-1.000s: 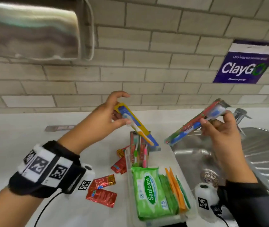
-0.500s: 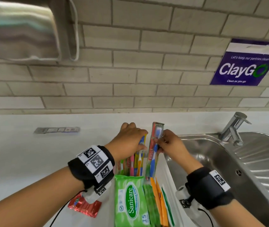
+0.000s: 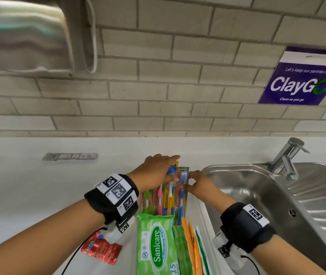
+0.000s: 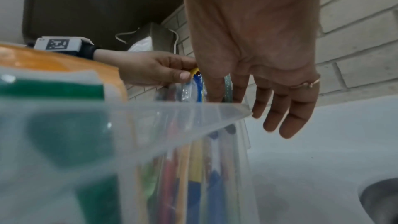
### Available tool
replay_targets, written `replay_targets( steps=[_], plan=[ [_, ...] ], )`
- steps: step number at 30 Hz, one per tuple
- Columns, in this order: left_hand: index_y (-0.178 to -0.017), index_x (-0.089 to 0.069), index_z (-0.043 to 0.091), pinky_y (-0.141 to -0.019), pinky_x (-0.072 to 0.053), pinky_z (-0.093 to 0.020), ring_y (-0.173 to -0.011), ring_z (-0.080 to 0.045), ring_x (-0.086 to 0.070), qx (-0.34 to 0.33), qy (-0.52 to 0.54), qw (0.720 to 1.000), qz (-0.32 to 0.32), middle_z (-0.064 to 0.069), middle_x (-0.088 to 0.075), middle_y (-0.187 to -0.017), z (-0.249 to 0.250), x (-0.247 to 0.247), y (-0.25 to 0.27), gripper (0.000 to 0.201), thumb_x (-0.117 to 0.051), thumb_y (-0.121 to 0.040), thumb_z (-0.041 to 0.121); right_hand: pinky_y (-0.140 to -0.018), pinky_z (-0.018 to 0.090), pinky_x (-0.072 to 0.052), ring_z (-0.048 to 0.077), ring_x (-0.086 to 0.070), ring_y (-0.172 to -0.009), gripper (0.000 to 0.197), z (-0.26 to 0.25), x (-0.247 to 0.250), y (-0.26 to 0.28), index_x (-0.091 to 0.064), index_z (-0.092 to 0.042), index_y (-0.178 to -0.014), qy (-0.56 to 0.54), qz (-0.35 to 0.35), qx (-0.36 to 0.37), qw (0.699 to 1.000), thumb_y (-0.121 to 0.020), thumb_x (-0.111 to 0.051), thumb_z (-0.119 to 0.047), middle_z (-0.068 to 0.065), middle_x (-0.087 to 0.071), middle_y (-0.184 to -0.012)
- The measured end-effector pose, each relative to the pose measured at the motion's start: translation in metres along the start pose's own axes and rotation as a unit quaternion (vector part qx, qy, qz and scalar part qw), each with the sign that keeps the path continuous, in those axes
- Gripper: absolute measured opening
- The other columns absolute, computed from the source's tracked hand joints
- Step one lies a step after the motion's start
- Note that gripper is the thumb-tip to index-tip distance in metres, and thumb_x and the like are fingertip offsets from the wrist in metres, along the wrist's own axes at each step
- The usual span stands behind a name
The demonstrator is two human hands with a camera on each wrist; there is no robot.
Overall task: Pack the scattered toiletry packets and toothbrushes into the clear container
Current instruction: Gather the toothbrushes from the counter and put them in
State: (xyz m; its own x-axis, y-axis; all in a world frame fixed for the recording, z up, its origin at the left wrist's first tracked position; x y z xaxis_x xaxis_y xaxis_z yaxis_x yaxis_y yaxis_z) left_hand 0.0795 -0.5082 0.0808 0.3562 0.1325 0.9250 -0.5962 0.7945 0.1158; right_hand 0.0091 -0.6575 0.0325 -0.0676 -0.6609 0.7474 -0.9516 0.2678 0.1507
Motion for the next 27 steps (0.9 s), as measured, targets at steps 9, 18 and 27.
replay_targets(
  steps=[9, 18, 27],
  plan=[
    [-0.141, -0.032, 0.03, -0.111, -0.02, -0.03, -0.134, -0.015, -0.031, -0.054, 0.075, 0.989, 0.113, 0.002, -0.039, -0.145, -0.015, 0.031, 0.033, 0.052, -0.046, -0.092, 0.042, -0.083, 0.024, -0.042, 0.016, -0.056, -0.101, 0.065, -0.082, 0.062, 0.042, -0.036, -0.021, -0.138, 0.092, 0.034, 0.038, 0.994, -0.081, -0.068, -0.029, 0.002, -0.05, -0.134],
    [-0.098, -0.064, 0.04, -0.095, -0.044, -0.018, -0.103, -0.002, -0.059, 0.009, 0.225, 0.952, 0.209, 0.014, -0.066, -0.112, -0.12, 0.081, 0.151, 0.019, -0.052, -0.091, 0.027, -0.078, 0.032, -0.052, 0.016, -0.069, -0.077, 0.017, -0.244, 0.019, 0.037, -0.055, -0.028, -0.103, -0.251, -0.079, 0.149, 0.953, -0.088, -0.059, -0.021, -0.003, -0.072, -0.093],
    [-0.088, -0.064, 0.043, -0.092, -0.049, -0.028, -0.091, -0.006, -0.065, 0.178, 0.29, 0.909, 0.24, 0.023, -0.067, -0.091, -0.252, 0.061, 0.239, 0.024, -0.057, -0.088, 0.02, -0.066, 0.027, -0.045, 0.018, -0.06, -0.078, 0.01, -0.302, -0.173, -0.081, -0.057, -0.019, -0.097, -0.206, -0.172, 0.033, 0.963, -0.088, -0.058, -0.017, 0.006, -0.061, -0.105]
  ],
)
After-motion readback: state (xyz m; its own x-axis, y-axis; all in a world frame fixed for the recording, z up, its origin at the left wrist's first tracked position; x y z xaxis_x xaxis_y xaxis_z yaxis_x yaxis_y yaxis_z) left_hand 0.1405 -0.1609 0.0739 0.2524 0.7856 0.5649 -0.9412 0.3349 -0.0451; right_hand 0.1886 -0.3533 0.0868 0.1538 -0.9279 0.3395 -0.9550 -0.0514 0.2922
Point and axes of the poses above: each hand's wrist, its own y-axis away from the middle knuckle, its own x-axis out of the back of the hand, z = x × y, the point moved 2 cm from there along -y, towards the middle knuckle
